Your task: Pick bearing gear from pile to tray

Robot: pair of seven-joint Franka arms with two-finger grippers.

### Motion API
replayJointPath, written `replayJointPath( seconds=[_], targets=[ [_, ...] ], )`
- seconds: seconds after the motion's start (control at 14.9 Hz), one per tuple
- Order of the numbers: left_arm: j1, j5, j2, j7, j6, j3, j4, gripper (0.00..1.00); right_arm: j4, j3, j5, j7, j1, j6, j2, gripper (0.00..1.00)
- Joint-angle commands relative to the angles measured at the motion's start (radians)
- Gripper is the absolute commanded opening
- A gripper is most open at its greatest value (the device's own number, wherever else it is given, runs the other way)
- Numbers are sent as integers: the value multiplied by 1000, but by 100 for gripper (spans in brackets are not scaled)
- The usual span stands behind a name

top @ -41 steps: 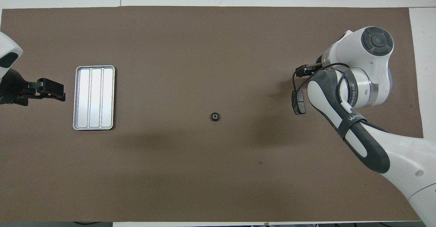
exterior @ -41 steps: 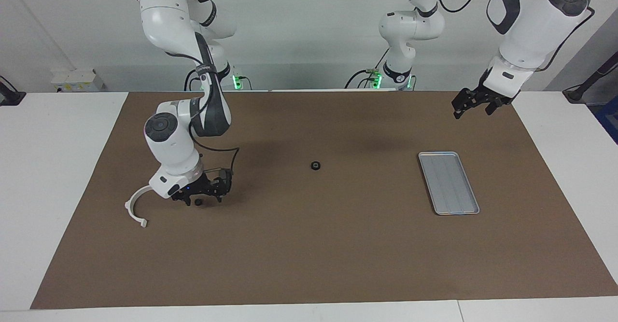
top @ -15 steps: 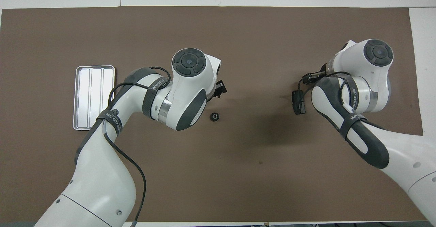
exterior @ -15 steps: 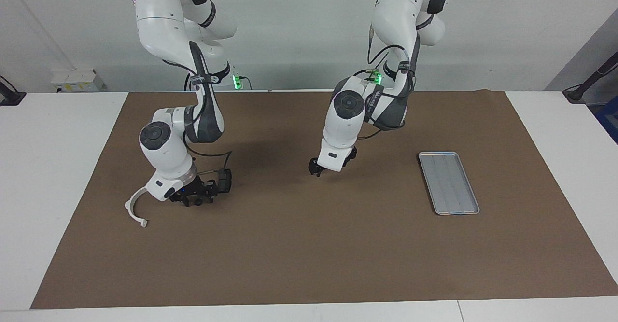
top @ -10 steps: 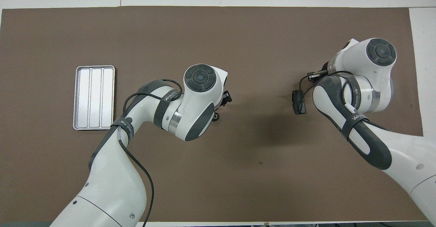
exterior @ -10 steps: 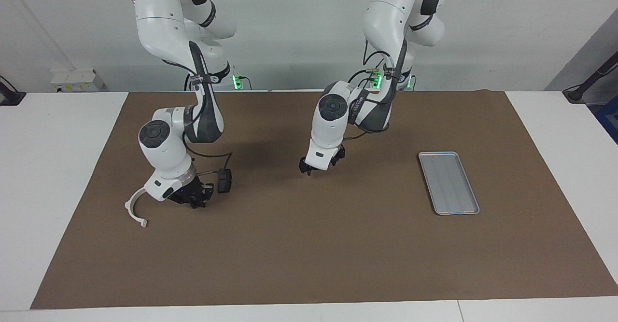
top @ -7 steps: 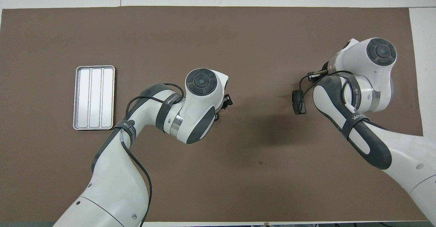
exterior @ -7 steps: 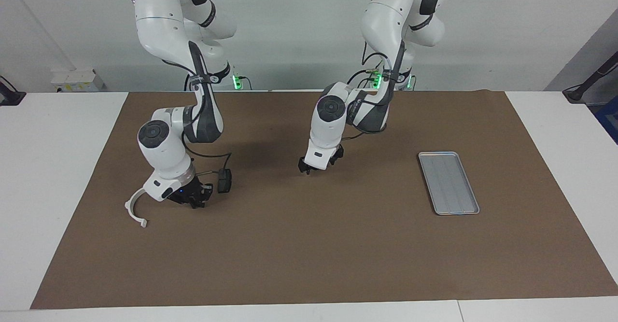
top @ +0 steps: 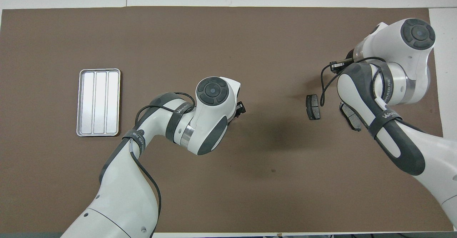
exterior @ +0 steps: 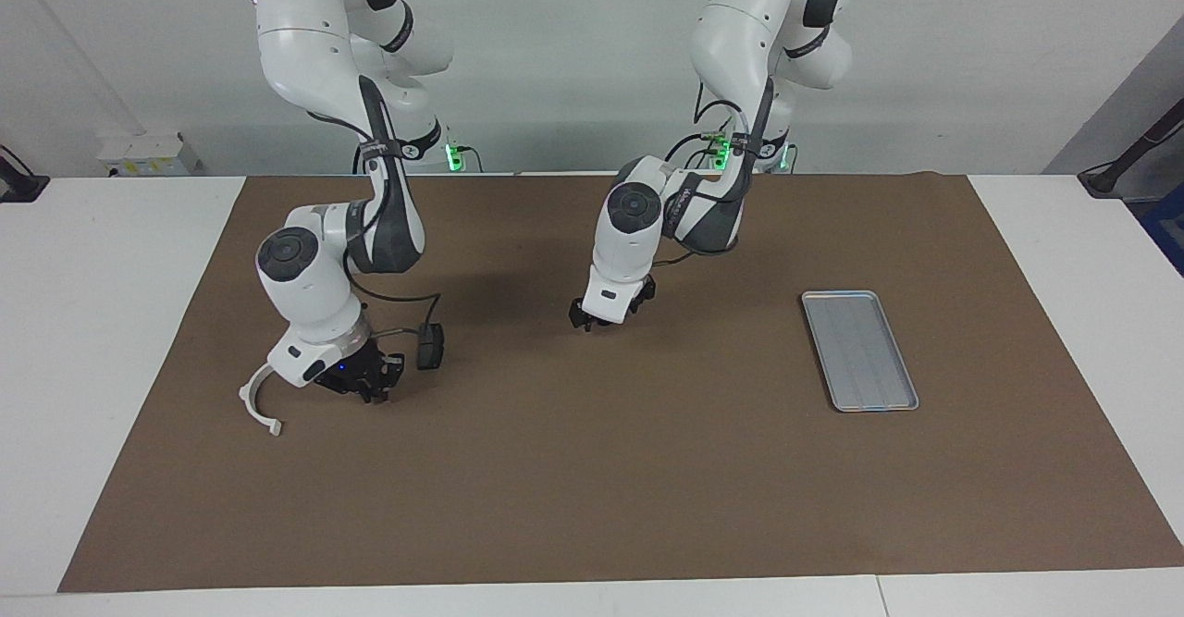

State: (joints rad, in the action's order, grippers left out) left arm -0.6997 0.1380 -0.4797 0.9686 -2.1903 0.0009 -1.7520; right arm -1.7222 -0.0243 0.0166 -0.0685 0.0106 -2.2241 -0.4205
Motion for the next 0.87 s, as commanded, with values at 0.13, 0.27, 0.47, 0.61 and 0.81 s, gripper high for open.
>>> replayJointPath(
  seconds=[0.13, 0.27, 0.47, 0.61, 0.81],
  targets=[
    [-20, 17, 43, 12, -43, 17, -70, 88, 110, -11, 16, -28, -26, 135, 2, 0],
    [-20, 17, 47, 12, -63, 17, -84, 85, 110, -13, 14, -45, -32, 136, 6, 0],
    [-18, 17, 47, 12, -65, 17, -89, 81, 108, -11, 14, -43, -32, 135, 6, 0],
    [-18, 17, 47, 12, -65, 17, -87, 69, 107, -13, 14, -43, -32, 135, 8, 0],
    [-18, 17, 47, 13, -63, 19, -87, 40, 102, -11, 14, -43, -32, 124, 6, 0]
  ],
)
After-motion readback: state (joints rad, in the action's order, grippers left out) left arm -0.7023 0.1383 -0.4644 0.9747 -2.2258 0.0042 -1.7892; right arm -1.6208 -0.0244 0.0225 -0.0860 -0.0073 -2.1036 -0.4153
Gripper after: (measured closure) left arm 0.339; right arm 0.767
